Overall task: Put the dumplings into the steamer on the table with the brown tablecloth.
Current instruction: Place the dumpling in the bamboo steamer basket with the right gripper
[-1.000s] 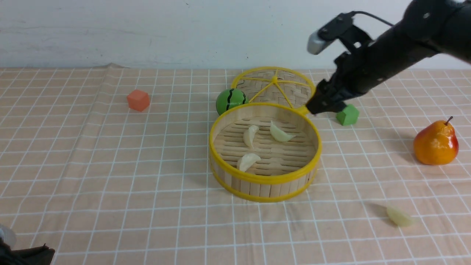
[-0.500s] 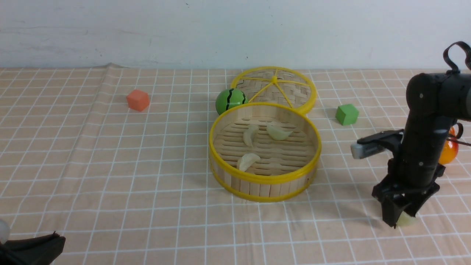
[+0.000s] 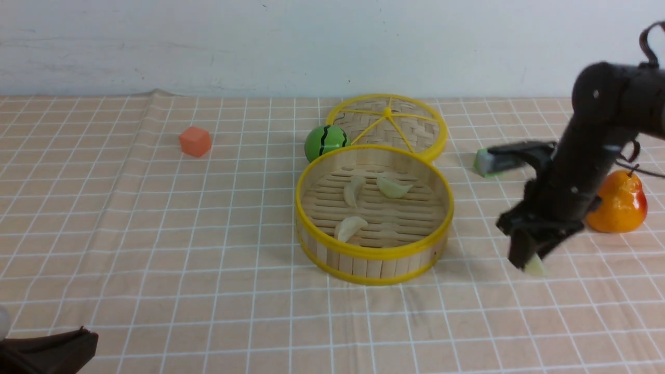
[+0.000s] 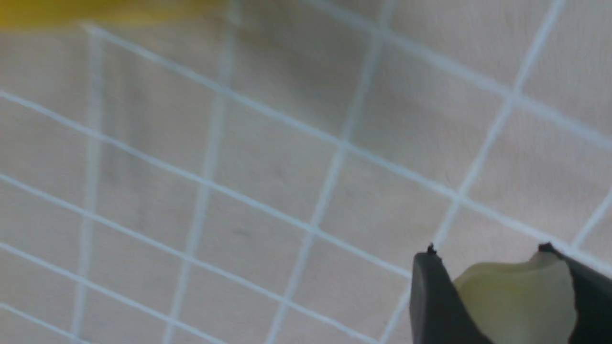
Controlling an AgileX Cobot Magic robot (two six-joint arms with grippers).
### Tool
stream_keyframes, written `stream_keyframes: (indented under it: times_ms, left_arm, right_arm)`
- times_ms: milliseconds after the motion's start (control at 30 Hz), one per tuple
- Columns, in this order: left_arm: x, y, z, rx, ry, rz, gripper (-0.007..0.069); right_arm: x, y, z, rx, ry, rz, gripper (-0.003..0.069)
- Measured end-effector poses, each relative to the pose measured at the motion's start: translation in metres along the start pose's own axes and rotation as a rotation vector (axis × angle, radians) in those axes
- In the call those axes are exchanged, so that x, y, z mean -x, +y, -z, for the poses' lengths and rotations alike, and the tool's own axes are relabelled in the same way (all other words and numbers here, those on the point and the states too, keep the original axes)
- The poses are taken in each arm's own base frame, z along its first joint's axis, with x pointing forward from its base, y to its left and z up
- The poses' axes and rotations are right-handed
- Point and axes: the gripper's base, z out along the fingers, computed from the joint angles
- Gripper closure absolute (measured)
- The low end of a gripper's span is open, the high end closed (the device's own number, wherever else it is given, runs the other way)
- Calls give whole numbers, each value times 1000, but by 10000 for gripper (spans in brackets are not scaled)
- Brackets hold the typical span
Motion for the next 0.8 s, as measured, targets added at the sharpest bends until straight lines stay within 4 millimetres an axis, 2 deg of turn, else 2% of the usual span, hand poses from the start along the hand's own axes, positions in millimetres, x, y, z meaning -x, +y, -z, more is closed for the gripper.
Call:
stream_keyframes:
  times_ms: [33,67,133,200,233,267,333,367,400,500,567,600,667,733,767,800]
  left_arm:
    - [0,0,0,-1,-2,0,627]
    - [1,0,0,-3,-8,0,627]
    - [1,0,0,-5,-13,0,625]
    - [1,0,0,-5,-14,0,624]
    - [1,0,0,-5,-14,0,623]
    - [1,0,0,-5,-14,0,622]
    - [1,0,0,-5,-14,0,620]
    - [1,0,0,-5,-14,0,620]
    - [1,0,0,-5,-14,0,618]
    - [1,0,0,-5,-14,0,615]
    - [1,0,0,-5,-12,0,613]
    - [0,0,0,-2,-5,0,610]
    - [0,0,0,1,1,0,607]
    - [0,0,0,1,1,0,606]
    - [0,0,0,1,1,0,606]
    - [0,0,0,1,1,0,606]
  right_arm:
    - [2,3,2,2,-10,7,404]
    - [12,21,14,16,-63,73,404]
    - [24,49,19,29,-140,180,405]
    - [35,69,16,20,-229,258,405]
    - [37,70,14,16,-245,265,405]
    - [45,79,4,3,-292,296,405]
    - [54,81,-15,-8,-319,301,406]
    - [54,81,-15,-8,-319,301,406]
    - [59,78,-33,-14,-319,297,407]
    - [63,73,-55,-20,-312,259,386]
    - [64,72,-56,-17,-314,231,353]
    - [64,73,-54,-11,-321,189,289]
    - [66,75,-40,-20,-335,176,217]
    - [66,76,-7,-60,-345,195,159]
    - [66,76,-3,-65,-347,197,159]
    - [64,77,20,-95,-355,204,146]
